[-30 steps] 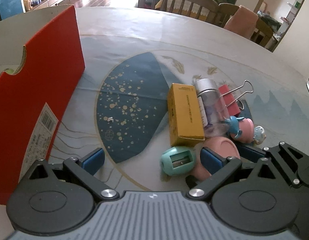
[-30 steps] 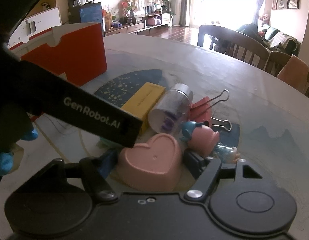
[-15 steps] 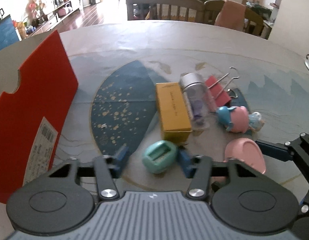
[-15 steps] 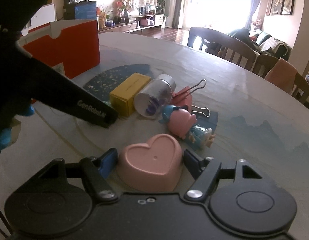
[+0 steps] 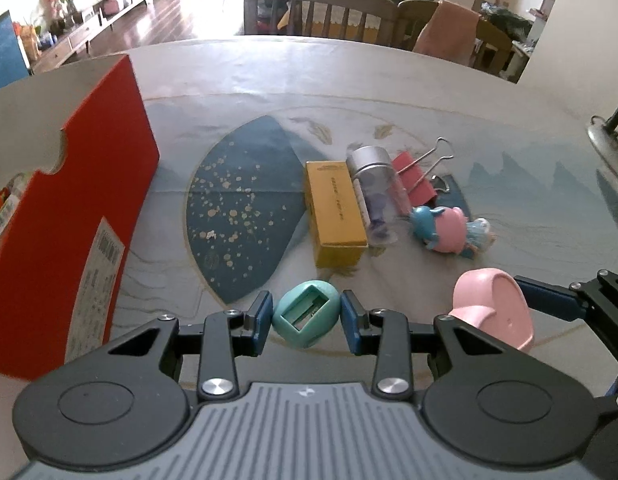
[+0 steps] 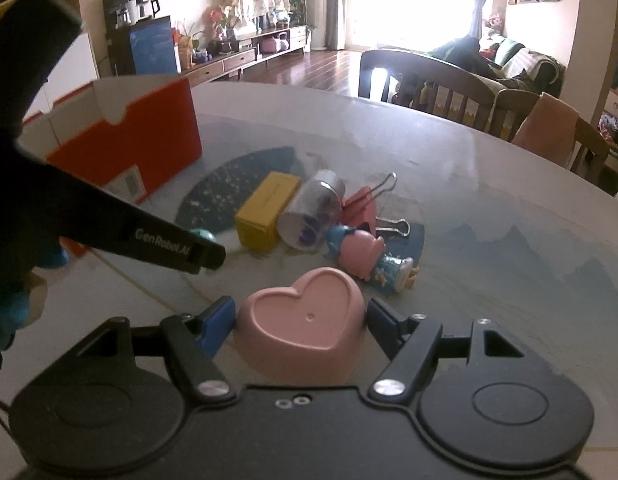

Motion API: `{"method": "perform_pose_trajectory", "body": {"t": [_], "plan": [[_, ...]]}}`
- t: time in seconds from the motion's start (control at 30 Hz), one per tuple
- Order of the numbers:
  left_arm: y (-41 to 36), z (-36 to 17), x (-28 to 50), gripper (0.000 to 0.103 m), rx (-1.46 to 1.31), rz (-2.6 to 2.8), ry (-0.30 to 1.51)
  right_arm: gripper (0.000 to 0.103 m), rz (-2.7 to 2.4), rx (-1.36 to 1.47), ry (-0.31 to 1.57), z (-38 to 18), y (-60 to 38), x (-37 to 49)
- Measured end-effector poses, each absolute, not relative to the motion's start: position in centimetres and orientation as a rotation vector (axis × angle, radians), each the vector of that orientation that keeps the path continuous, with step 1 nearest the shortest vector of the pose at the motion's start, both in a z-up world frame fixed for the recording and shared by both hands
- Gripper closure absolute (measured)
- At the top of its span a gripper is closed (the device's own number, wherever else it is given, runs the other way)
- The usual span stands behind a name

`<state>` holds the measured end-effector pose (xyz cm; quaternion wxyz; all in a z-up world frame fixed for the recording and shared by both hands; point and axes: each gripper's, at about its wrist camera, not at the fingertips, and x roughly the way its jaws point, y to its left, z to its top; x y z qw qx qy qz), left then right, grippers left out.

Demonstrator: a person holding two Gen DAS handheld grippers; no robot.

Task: Organize rigid objects
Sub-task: 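Grasp the teal pencil sharpener with the left gripper while the right grasps the pink heart dish, then carry the sharpener and heart dish over the box and lower them inside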

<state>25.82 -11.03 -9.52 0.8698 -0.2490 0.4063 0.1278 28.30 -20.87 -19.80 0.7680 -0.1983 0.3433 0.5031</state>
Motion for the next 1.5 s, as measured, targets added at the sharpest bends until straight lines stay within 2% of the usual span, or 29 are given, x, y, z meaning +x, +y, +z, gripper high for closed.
{"method": "perform_pose_trajectory", "body": {"t": [0.77, 1.5], "plan": [[-5.7, -2.9, 18.6, 0.067, -0.588, 0.171, 0.721, 0.031, 1.079, -0.353, 0.657, -9.9, -19.7, 23.0], [6.4, -2.2, 9.5, 0.067, -0.585, 0.225, 0.638, 0.031, 1.117, -0.323, 0.617, -6.6, -11.0, 16.1]]}}
